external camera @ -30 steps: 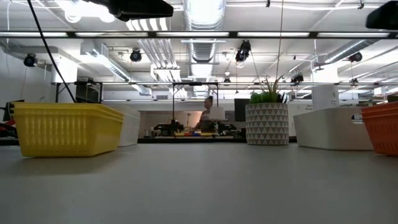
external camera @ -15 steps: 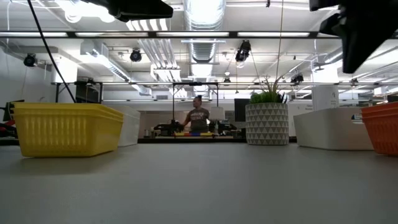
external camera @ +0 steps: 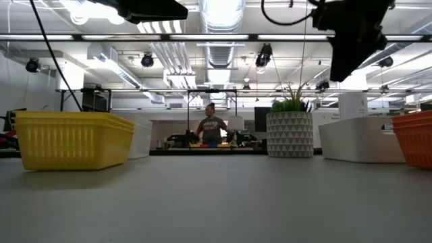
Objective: Stack baskets by color
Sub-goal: Stack the right white bin on top of the left white bin
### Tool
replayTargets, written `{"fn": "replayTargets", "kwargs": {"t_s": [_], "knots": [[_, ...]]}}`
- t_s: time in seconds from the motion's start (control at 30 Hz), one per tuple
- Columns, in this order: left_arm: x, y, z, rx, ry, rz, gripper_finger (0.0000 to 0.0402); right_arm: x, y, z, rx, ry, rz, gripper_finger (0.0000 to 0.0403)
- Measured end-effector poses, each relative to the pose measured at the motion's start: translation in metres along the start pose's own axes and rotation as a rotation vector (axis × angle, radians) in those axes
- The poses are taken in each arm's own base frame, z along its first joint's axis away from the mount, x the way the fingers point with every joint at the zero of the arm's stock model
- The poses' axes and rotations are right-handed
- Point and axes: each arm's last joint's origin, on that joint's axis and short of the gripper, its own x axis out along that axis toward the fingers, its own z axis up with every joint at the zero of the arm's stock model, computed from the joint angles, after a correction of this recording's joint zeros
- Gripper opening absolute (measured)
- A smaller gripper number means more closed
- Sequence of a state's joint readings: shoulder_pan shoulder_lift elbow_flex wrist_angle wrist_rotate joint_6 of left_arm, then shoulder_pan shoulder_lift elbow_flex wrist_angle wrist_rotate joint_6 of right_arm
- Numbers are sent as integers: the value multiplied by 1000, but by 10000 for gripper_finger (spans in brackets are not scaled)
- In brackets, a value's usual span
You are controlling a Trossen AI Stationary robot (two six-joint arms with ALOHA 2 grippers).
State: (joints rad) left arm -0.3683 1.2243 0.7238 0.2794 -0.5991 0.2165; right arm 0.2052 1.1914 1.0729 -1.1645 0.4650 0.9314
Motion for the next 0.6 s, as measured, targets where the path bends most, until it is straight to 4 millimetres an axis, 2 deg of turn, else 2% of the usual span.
{"fn": "replayTargets", "kwargs": {"t_s": [0.27,0.6], "knots": [[0,0,0,0,0,0,90,28,-13,23,109,53,-121,172],[0,-1,-4,7,9,-2,90,56,-15,32,115,122,-215,180]]}}
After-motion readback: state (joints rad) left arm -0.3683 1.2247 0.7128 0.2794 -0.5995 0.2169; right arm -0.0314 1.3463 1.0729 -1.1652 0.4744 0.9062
